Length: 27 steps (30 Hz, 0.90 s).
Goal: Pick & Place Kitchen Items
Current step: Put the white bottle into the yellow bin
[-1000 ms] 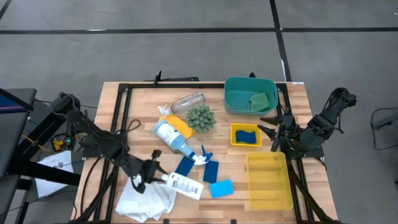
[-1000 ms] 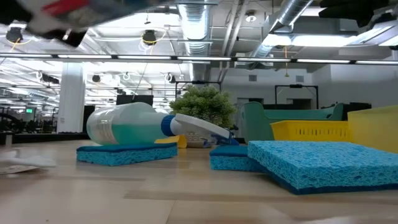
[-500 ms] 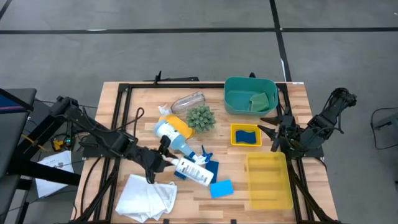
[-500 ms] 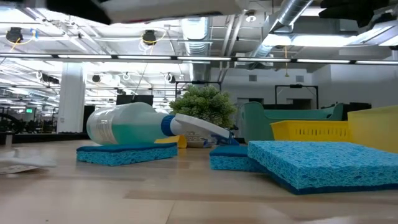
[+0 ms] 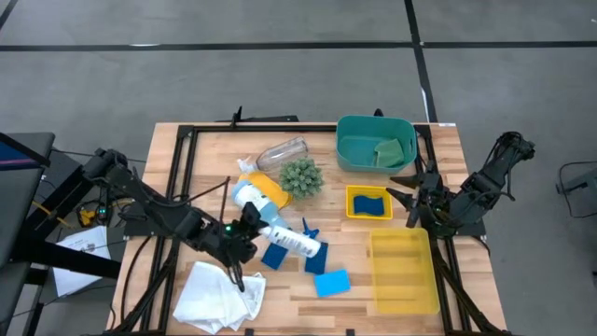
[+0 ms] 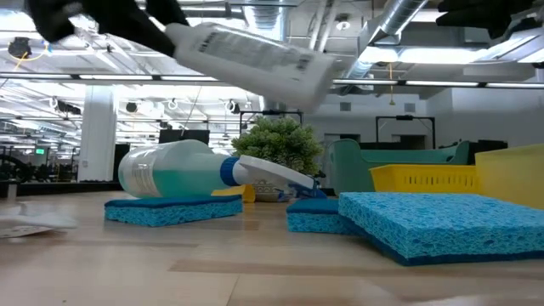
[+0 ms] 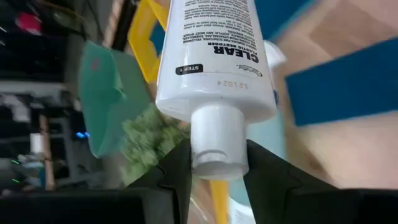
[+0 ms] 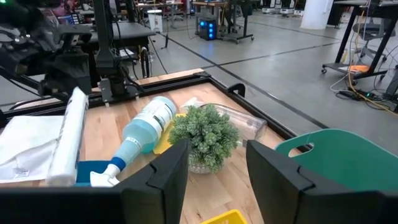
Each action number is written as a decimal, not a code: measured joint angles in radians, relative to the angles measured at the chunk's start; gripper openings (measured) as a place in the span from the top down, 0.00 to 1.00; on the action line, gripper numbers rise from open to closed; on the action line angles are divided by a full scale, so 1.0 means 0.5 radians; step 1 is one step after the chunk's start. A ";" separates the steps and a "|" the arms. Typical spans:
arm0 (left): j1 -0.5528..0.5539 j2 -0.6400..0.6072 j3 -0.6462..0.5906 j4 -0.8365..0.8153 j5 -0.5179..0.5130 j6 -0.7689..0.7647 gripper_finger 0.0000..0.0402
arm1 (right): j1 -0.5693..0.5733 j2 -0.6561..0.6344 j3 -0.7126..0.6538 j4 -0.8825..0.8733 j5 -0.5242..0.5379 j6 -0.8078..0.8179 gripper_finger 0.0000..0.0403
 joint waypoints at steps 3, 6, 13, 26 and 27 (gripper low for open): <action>-0.063 -0.001 0.165 -0.437 0.053 -0.357 0.73 | 0.000 0.000 0.000 0.000 -0.001 0.013 0.62; -0.099 -0.002 0.362 -0.843 0.279 -0.770 0.73 | 0.000 0.000 0.000 0.000 -0.001 0.025 0.62; -0.082 -0.003 0.617 -1.509 0.841 -1.461 0.73 | 0.000 0.000 -0.001 0.001 0.000 0.031 0.62; 0.327 0.001 0.647 -2.020 1.518 -1.725 0.73 | -0.003 0.000 -0.002 0.001 0.010 -0.004 0.62; 0.365 0.017 0.662 -2.023 1.566 -1.713 0.73 | -0.003 0.000 -0.002 0.002 0.011 -0.017 0.62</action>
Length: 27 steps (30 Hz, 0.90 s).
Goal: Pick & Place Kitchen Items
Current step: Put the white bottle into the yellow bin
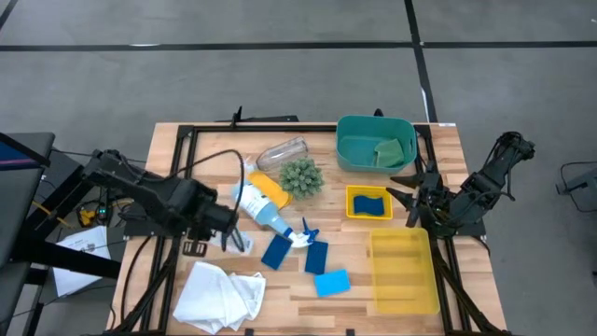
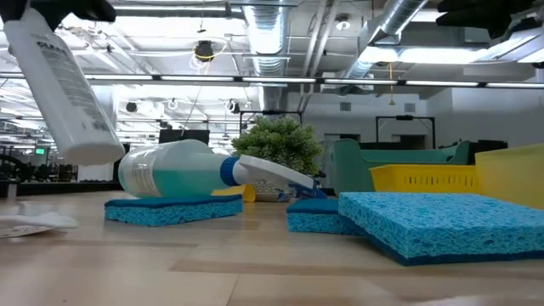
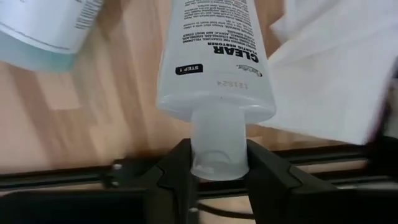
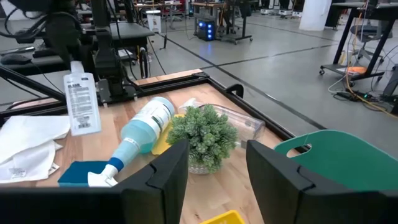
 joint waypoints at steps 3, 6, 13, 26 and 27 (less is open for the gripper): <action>0.128 0.077 0.037 0.001 0.100 0.100 0.73 | 0.000 0.000 0.000 0.001 0.002 -0.008 0.62; 0.247 0.180 0.093 0.001 0.160 0.214 0.73 | 0.000 0.000 0.000 -0.001 0.002 -0.012 0.62; 0.408 0.488 0.237 0.004 0.273 0.426 0.73 | 0.001 0.000 0.000 -0.006 0.002 -0.023 0.62; 0.312 0.332 0.353 -0.002 0.276 0.318 0.73 | 0.002 -0.001 0.000 -0.033 0.002 -0.023 0.62; 0.293 0.294 0.352 -0.003 0.253 0.318 0.73 | 0.002 0.000 0.000 -0.033 0.002 -0.023 0.62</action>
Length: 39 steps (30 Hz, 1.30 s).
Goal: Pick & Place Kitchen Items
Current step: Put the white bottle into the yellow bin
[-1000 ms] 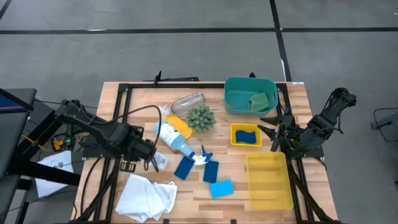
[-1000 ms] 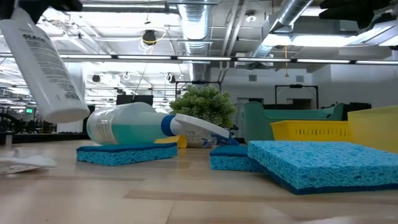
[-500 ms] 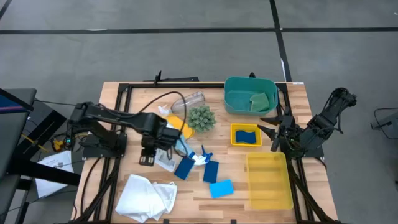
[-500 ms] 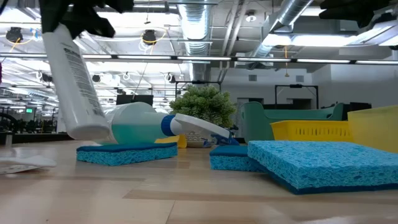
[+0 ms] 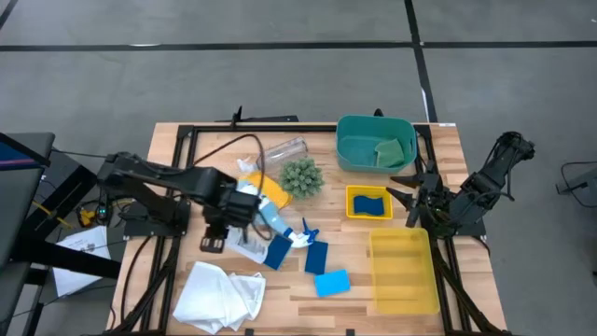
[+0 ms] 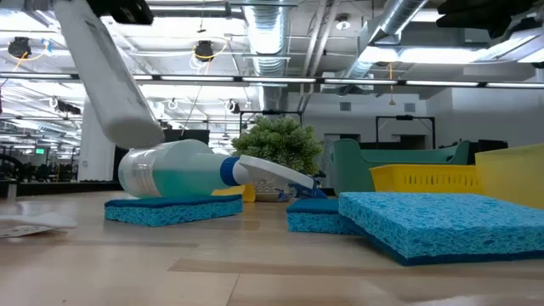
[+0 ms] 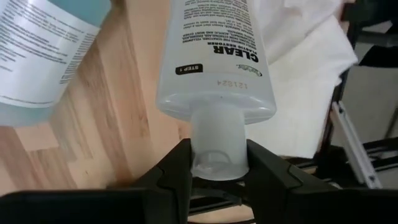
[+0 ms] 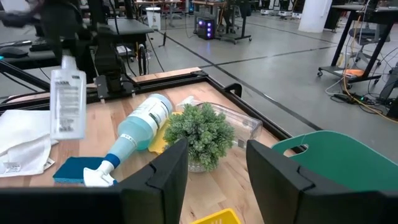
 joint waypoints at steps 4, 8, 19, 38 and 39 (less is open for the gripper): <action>0.002 -0.199 -0.002 0.000 -0.071 -0.010 0.73 | 0.000 0.000 0.000 0.000 0.000 -0.005 0.62; 0.064 -0.383 0.012 -0.002 -0.201 -0.014 0.73 | -0.002 -0.001 0.000 0.000 0.013 -0.005 0.62; 0.117 -0.432 0.053 0.001 -0.213 -0.078 0.73 | -0.002 -0.002 0.000 -0.008 0.061 -0.005 0.62; -0.200 0.016 0.051 0.002 0.234 -0.657 0.73 | -0.001 -0.020 0.000 0.014 0.075 -0.135 0.62; -0.216 0.016 0.051 0.002 0.267 -0.717 0.73 | -0.001 -0.029 0.000 0.022 0.077 -0.153 0.62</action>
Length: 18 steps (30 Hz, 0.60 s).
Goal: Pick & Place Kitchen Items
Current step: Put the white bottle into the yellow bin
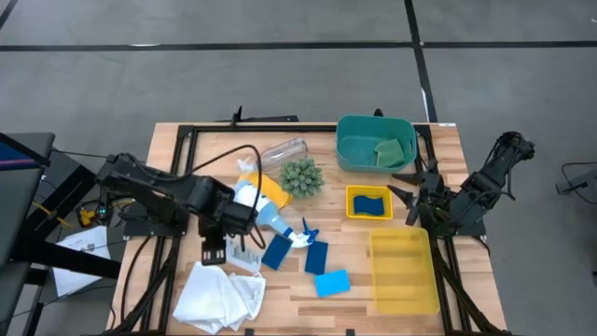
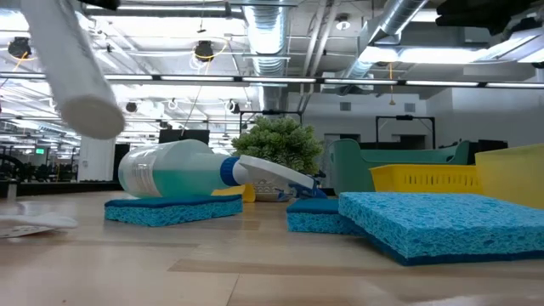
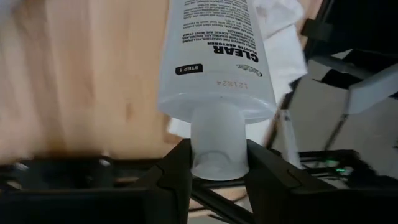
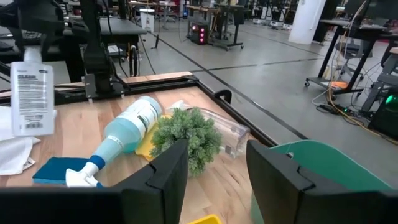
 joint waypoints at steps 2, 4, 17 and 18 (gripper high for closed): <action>-0.039 0.000 -0.012 0.004 0.058 -0.097 0.73 | 0.000 -0.025 0.000 0.040 0.004 -0.048 0.62; -0.077 -0.001 -0.060 0.005 0.134 -0.176 0.73 | 0.000 -0.043 0.001 0.065 0.008 -0.091 0.62; 0.099 -0.001 -0.469 -0.001 0.353 -0.275 0.73 | -0.001 -0.069 0.002 0.305 0.007 -0.413 0.62; 0.135 -0.001 -0.476 -0.001 0.354 -0.243 0.73 | -0.001 -0.069 0.002 0.315 0.002 -0.431 0.62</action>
